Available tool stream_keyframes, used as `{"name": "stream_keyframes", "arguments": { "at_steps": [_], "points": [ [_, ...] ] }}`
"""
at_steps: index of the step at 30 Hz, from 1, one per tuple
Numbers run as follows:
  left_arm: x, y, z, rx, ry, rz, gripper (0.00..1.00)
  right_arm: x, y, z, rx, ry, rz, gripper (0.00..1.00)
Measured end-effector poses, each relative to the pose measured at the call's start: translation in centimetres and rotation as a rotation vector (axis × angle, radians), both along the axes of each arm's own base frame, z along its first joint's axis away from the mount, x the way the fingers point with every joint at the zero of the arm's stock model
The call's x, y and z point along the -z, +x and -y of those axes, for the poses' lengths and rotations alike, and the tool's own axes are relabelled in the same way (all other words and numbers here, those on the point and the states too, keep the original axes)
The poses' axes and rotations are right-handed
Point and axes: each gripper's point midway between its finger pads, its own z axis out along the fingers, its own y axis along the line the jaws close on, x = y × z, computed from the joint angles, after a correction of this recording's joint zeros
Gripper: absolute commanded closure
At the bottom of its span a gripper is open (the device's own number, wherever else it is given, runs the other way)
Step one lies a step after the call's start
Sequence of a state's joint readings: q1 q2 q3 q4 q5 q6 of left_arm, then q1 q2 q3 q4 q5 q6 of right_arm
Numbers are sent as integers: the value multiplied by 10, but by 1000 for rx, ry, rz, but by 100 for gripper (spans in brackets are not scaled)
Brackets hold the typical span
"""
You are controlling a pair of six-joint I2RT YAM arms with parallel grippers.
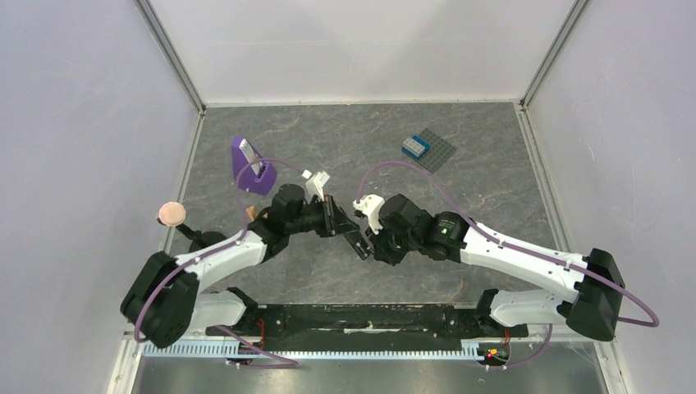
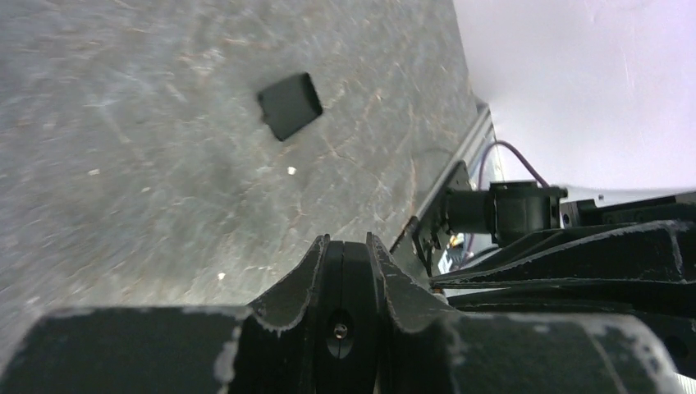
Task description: Load the batteries into the remote control
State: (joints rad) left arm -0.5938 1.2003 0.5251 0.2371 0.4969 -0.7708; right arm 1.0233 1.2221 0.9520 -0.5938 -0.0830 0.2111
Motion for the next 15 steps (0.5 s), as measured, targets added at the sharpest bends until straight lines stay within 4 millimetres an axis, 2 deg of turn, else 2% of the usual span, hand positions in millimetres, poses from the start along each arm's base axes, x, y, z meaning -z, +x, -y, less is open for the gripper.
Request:
{"name": "stream_keyframes", "arguments": {
  "at_steps": [7,15],
  "points": [
    [21,-14,41,129,-66,-55,98,11,-8,14,158,-47,-109,92],
    [58,-21,60,165,-103,-205,98,40,-9,27,266,-144,-171,91]
  ]
}}
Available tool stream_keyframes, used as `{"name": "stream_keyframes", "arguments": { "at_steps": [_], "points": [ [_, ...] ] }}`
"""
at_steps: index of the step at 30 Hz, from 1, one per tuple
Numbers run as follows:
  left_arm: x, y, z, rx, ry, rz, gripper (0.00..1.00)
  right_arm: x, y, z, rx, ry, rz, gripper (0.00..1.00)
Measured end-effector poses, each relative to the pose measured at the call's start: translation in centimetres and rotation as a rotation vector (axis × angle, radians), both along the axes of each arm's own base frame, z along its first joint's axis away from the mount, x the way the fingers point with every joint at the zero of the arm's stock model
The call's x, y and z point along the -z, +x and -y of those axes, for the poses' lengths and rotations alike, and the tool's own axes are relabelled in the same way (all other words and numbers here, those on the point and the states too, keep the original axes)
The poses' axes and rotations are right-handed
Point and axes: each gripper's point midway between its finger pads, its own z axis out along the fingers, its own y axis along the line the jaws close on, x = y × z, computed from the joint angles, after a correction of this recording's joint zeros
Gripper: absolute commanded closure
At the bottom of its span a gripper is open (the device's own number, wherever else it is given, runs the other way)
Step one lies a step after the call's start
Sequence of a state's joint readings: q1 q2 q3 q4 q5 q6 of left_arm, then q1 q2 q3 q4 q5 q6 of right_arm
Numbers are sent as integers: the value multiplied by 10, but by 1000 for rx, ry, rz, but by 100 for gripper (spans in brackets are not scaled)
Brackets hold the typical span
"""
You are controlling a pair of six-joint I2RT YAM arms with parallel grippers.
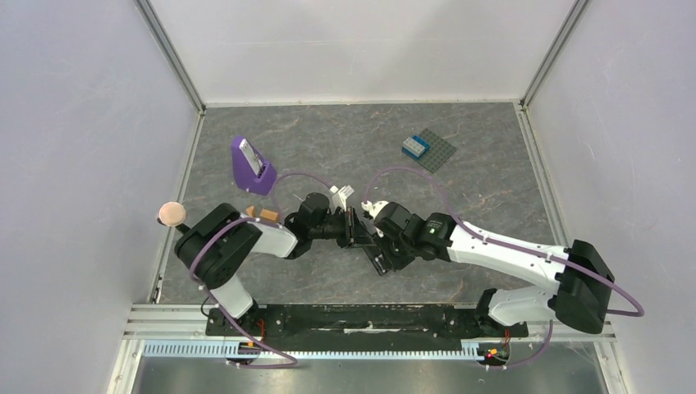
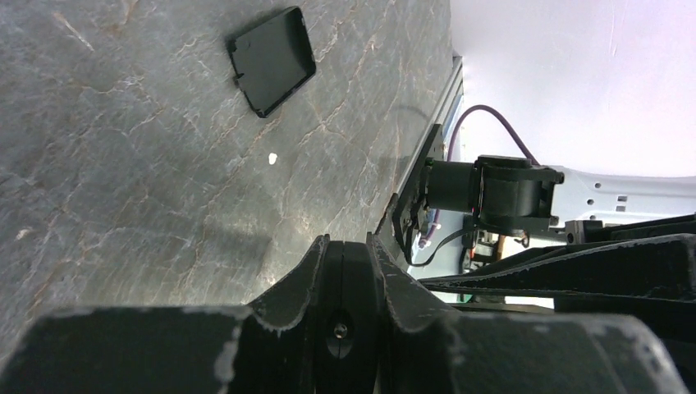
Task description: Load the batteries into the remote control
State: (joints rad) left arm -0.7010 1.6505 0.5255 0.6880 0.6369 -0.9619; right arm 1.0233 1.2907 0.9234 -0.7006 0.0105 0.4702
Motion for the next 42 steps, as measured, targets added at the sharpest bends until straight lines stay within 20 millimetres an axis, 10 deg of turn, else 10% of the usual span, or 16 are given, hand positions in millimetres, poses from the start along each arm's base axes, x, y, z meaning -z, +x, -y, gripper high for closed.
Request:
{"name": "stream_keyframes", "arguments": {
  "at_steps": [13,42],
  "points": [
    [28,-2,5,-12,-25,-101,98,42,-12,20,51,-116,-81,89],
    [47,-9,1,-44,-27,-192,98,69,-7,6,44,-121,-102,81]
  ]
}}
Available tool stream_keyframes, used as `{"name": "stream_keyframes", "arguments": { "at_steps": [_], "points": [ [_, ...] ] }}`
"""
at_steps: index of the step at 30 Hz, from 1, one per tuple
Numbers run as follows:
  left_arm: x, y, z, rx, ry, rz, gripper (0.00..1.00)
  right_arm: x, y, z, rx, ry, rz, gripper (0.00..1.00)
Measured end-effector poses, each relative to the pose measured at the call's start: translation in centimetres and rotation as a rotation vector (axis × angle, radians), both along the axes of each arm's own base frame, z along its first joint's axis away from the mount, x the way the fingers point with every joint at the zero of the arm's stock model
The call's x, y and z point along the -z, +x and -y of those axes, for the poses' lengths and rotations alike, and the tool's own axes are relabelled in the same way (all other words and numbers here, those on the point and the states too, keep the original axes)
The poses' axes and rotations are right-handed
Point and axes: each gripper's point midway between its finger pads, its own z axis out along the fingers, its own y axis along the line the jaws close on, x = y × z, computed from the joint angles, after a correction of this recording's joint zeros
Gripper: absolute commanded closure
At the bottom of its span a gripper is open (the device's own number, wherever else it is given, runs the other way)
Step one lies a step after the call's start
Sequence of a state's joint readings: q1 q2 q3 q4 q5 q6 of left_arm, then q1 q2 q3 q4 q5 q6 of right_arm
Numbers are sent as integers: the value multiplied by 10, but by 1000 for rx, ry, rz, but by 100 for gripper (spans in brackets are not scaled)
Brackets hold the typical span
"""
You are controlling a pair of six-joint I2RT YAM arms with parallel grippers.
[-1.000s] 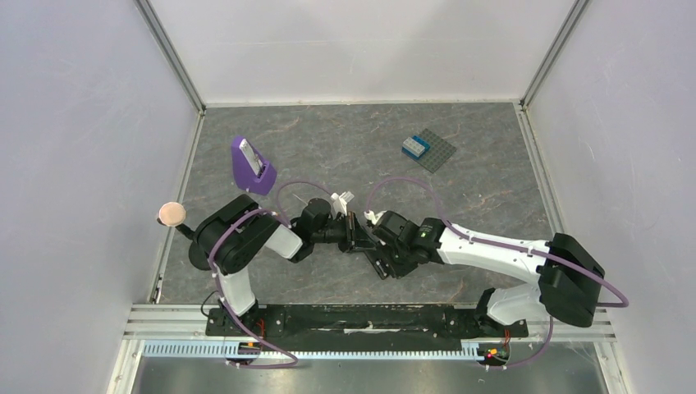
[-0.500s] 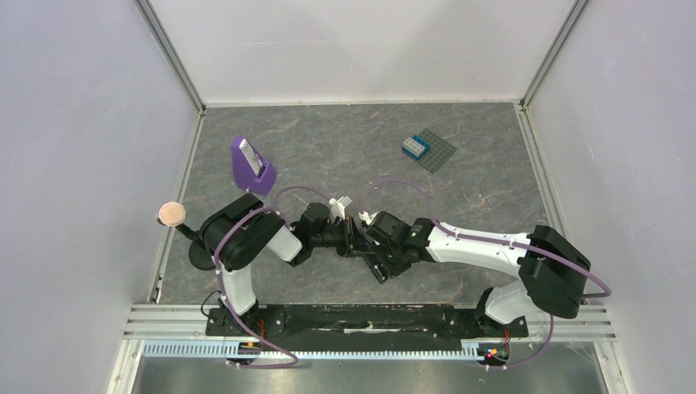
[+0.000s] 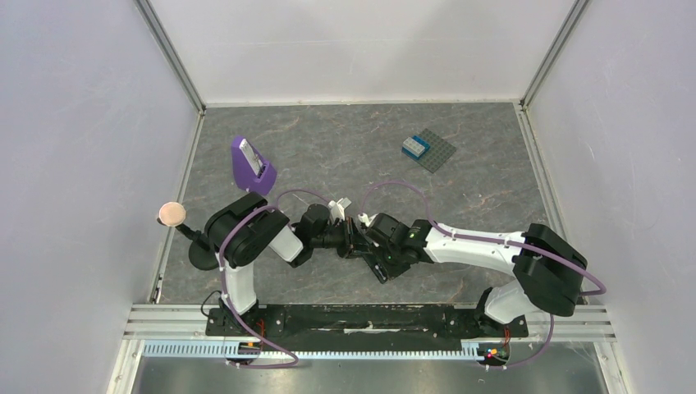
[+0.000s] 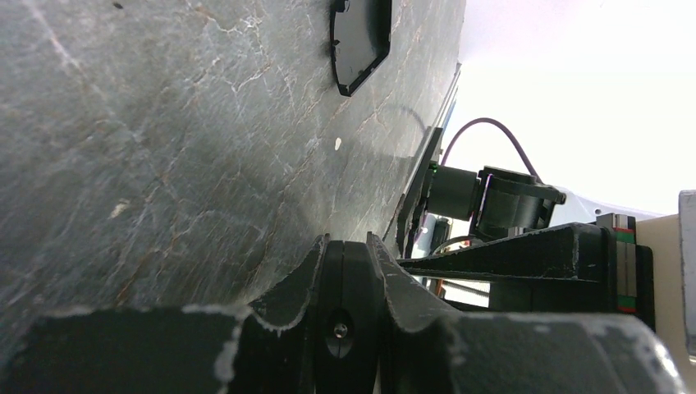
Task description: Load the batteries into the remote control
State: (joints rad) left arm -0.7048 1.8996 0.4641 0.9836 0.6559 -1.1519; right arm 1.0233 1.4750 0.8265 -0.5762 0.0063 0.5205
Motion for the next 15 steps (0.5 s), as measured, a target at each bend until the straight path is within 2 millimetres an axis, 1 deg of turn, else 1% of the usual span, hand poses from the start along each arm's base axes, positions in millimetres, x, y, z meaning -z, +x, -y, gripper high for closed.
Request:
{"name": "stream_keyframes", "arguments": {
  "at_steps": [5,10,13,15],
  "points": [
    [0,0,0,-1,-1,-2,98,0,0,0,1,-2,1,70],
    [0,0,0,-2,-4,1,98,1,1,2,4,-8,8,68],
    [1,-1,-1,-2,-3,-1,98,1,2,2,8,-10,12,61],
    [1,-1,-1,-2,-3,0,98,-1,2,2,16,-7,11,58]
  ]
}}
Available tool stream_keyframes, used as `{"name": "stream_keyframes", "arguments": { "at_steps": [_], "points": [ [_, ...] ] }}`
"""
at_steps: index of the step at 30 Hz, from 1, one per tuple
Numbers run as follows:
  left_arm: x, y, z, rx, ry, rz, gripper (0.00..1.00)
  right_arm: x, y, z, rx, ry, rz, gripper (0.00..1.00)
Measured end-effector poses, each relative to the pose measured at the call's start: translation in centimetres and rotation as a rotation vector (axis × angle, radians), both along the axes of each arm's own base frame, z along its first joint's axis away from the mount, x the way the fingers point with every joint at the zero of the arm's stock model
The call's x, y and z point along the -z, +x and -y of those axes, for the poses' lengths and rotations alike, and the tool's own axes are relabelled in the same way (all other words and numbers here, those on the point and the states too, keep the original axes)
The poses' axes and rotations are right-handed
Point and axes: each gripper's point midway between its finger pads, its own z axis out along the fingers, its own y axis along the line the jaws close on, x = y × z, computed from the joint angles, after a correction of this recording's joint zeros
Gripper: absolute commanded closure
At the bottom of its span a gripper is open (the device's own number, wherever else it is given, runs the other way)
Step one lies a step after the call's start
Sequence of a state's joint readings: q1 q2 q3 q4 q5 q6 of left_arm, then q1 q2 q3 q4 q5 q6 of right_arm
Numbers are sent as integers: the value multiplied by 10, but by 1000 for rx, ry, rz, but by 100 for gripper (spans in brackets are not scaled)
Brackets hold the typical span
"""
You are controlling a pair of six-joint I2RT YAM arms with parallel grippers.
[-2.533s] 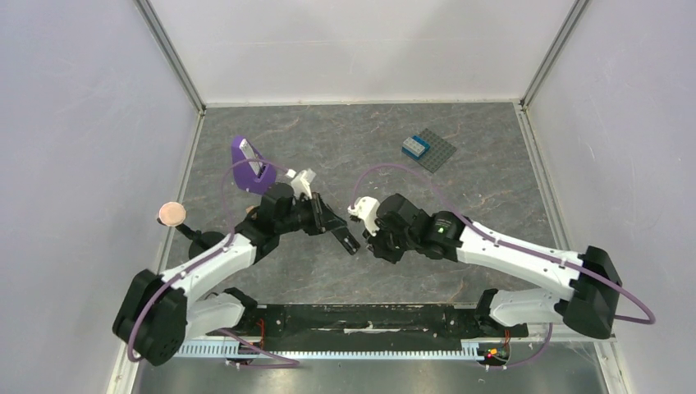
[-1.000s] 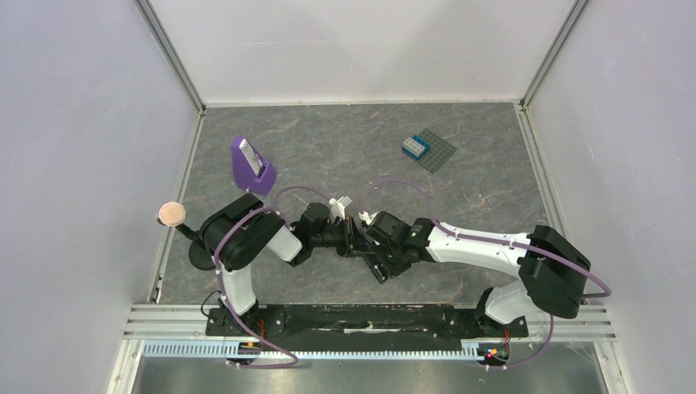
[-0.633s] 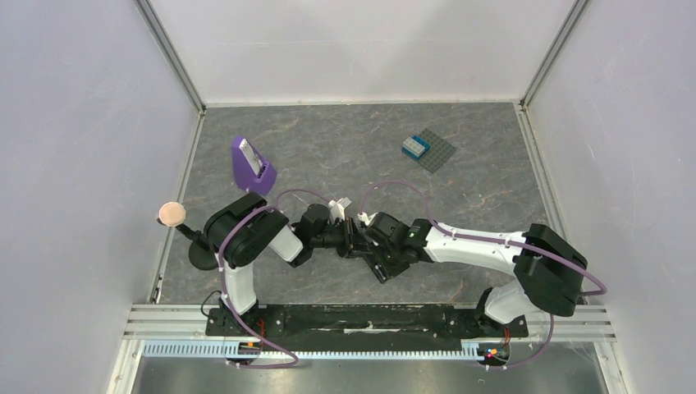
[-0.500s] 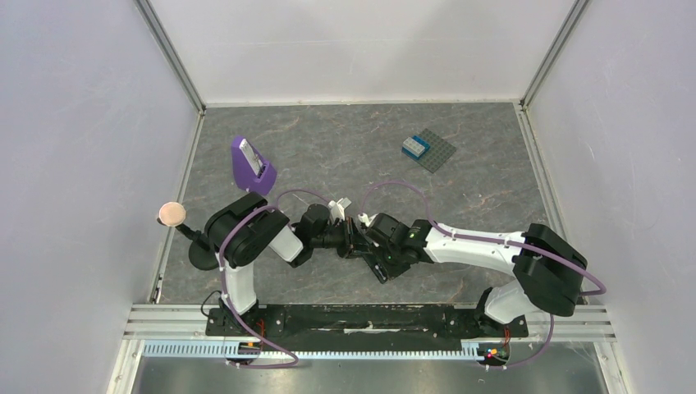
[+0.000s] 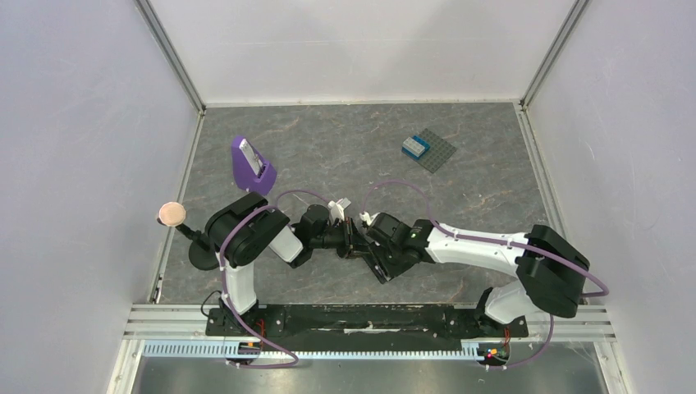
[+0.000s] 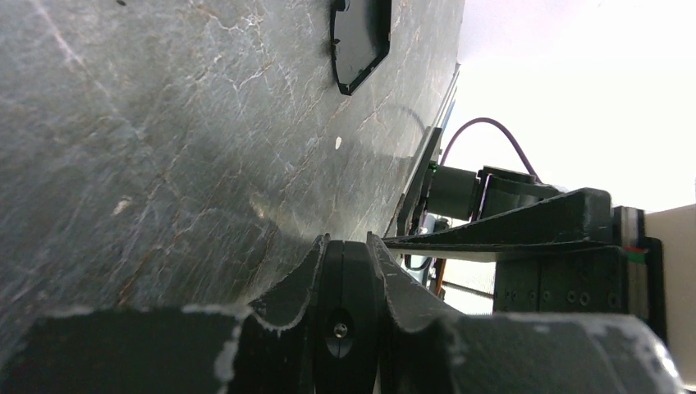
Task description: Load the batteries into the remote control
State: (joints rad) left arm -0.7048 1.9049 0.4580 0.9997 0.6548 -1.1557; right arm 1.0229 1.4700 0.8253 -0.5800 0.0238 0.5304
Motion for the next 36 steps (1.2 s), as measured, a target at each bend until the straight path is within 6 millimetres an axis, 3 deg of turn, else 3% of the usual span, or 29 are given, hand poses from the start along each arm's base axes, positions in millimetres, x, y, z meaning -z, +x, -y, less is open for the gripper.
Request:
{"name": "stream_keyframes", "arguments": {
  "at_steps": [9,19,26,36],
  "points": [
    [1,0,-1,-16,3,-19,98,-37,1,-8,48,147,55,72],
    [1,1,-1,-25,4,-23,98,-12,-23,15,63,97,-33,78],
    [1,1,-1,-25,3,-21,98,-2,-23,15,63,69,-49,89],
    [1,1,-1,-27,-9,-19,98,10,-18,12,70,42,-47,92]
  ]
}}
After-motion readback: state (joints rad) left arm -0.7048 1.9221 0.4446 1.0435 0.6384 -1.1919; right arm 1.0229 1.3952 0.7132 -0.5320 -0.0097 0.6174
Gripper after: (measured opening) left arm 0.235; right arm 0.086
